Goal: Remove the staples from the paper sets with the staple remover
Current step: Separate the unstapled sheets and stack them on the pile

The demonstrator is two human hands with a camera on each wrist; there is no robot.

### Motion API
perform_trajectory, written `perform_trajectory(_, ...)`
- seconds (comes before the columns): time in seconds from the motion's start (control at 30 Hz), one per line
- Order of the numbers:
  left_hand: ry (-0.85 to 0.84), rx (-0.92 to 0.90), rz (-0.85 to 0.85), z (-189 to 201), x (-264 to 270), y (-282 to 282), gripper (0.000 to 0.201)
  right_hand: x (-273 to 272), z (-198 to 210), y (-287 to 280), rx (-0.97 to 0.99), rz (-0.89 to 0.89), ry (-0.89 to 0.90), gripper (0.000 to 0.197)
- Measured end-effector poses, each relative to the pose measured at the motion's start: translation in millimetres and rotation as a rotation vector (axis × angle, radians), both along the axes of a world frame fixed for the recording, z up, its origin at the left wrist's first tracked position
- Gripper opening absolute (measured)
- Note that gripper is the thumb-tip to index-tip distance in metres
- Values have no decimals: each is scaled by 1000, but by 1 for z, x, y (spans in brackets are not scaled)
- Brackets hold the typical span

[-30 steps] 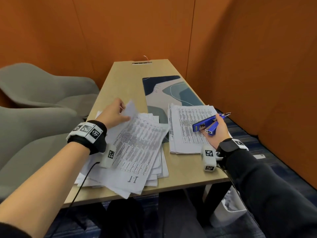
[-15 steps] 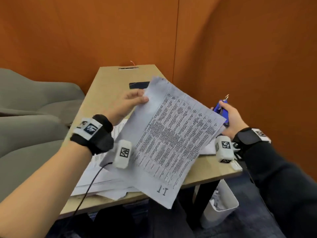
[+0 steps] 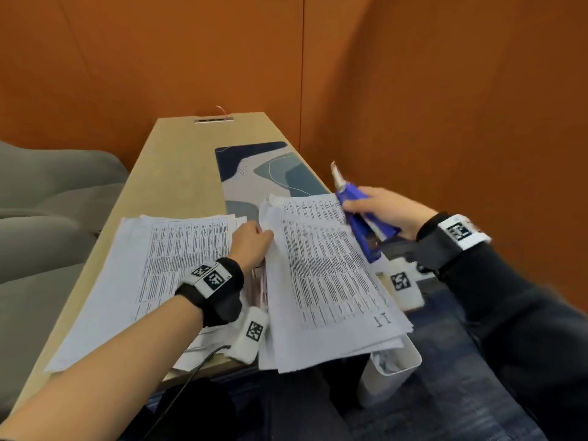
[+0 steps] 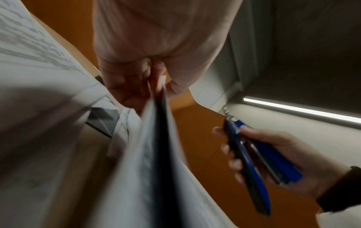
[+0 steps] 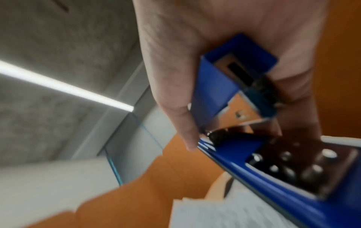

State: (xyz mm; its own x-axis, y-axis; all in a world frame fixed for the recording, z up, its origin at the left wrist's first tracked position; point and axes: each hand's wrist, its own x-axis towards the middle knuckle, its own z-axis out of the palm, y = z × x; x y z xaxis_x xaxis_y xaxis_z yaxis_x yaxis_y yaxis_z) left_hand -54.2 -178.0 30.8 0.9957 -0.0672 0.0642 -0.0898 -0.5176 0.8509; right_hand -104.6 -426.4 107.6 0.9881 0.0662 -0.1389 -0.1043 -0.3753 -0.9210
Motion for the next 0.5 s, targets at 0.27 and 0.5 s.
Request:
perform_trajectory(0.27,334,-415,-50,-7,20,12,49,15,-53,39,-634,255,9,58)
perform_trajectory(0.5,662,-484,-128,-13,28,-5,19,24,-61,59,-885,322,-17,45)
